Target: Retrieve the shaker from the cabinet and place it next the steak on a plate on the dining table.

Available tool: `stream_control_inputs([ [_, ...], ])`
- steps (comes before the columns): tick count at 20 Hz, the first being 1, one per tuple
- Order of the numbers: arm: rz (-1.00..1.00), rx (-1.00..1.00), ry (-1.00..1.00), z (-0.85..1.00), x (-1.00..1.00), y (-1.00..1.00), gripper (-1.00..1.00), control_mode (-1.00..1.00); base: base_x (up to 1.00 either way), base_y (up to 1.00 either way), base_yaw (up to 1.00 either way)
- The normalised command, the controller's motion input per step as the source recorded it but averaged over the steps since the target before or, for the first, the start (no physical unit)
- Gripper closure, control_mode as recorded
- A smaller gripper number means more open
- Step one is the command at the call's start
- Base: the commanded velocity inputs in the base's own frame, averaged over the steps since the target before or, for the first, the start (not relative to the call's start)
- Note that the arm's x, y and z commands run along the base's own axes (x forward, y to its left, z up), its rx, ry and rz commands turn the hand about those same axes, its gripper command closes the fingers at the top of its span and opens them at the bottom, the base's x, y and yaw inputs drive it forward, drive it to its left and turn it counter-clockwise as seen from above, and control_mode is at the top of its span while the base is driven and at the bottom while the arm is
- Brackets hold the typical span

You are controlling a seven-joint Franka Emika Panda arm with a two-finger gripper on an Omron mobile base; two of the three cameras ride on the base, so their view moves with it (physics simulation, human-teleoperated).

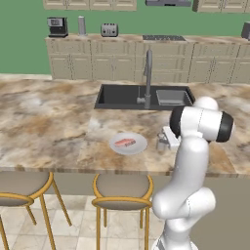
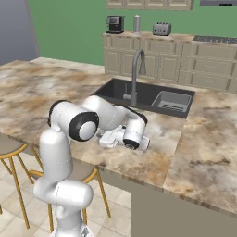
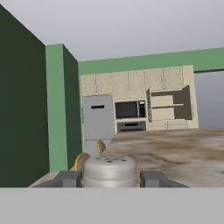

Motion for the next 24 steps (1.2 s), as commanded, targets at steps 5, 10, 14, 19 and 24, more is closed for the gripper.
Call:
stream_control_inputs([
  [5,0.07,0.06,0.0,-0.18,0.3,0.01,1.0,-1.0,0.0,0.0,0.0],
  [10,0.01,0.0,-0.01,-0.12,0.43,0.0,1.0,-1.0,0.0,0.0,0.0],
  [14,0.0,0.0,-0.05,-0.15,0.34,0.02,1.0,-1.0,0.0,0.0,0.0],
  [19,0.0,-0.01,-0.16,-0.16,0.1,0.08,1.0,-1.0,0.0,0.0,0.0],
  [24,0.01,-0.03,-0.2,-0.16,0.0,0.01,1.0,-1.0,0.0,0.0,0.0],
])
